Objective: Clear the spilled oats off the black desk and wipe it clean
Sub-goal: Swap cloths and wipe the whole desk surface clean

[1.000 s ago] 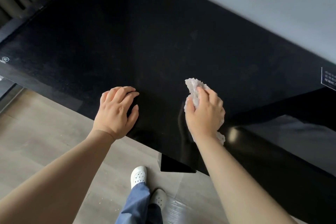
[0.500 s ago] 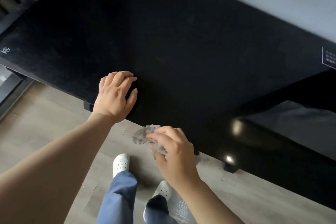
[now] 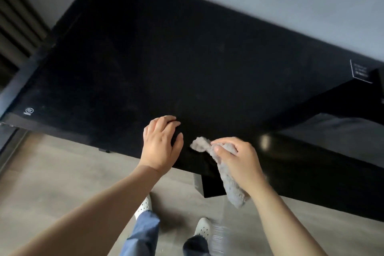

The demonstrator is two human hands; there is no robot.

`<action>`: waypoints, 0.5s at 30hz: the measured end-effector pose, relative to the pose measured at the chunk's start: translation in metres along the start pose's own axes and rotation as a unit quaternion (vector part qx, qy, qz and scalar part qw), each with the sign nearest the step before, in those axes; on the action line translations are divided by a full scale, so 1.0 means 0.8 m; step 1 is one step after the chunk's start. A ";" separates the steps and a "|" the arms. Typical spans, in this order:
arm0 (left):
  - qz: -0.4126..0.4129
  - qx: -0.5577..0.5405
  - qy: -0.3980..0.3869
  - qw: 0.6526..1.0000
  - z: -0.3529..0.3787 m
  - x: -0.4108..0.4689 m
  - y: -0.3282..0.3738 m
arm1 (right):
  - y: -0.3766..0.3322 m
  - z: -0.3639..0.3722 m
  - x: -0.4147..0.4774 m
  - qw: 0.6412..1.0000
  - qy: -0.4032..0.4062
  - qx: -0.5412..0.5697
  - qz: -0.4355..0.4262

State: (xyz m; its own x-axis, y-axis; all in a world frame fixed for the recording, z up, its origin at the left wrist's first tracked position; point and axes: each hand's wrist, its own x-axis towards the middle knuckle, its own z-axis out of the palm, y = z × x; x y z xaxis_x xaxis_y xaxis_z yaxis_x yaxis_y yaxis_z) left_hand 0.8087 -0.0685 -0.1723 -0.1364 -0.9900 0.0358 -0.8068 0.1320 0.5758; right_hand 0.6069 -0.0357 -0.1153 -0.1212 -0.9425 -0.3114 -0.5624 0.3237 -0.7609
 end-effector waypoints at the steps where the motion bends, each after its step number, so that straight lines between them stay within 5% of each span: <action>1: 0.012 -0.014 -0.007 1.000 -0.006 0.003 -0.003 | -0.010 -0.009 0.012 0.999 0.041 0.016 0.001; 6: 0.057 -0.029 0.014 0.998 -0.039 0.039 -0.026 | -0.056 -0.022 0.084 0.984 0.177 0.022 0.017; 15: 0.091 0.002 0.029 0.995 -0.054 0.123 -0.049 | -0.083 -0.015 0.190 0.972 0.234 0.008 -0.007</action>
State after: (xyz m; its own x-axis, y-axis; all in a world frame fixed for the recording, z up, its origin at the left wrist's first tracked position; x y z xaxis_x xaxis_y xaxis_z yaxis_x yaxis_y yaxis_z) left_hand 0.8520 -0.1735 -0.1563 -0.2473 -0.9507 0.1869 -0.7737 0.3099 0.5526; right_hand 0.6159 -0.2012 -0.1050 -0.4738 -0.8806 -0.0104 -0.5549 0.3077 -0.7729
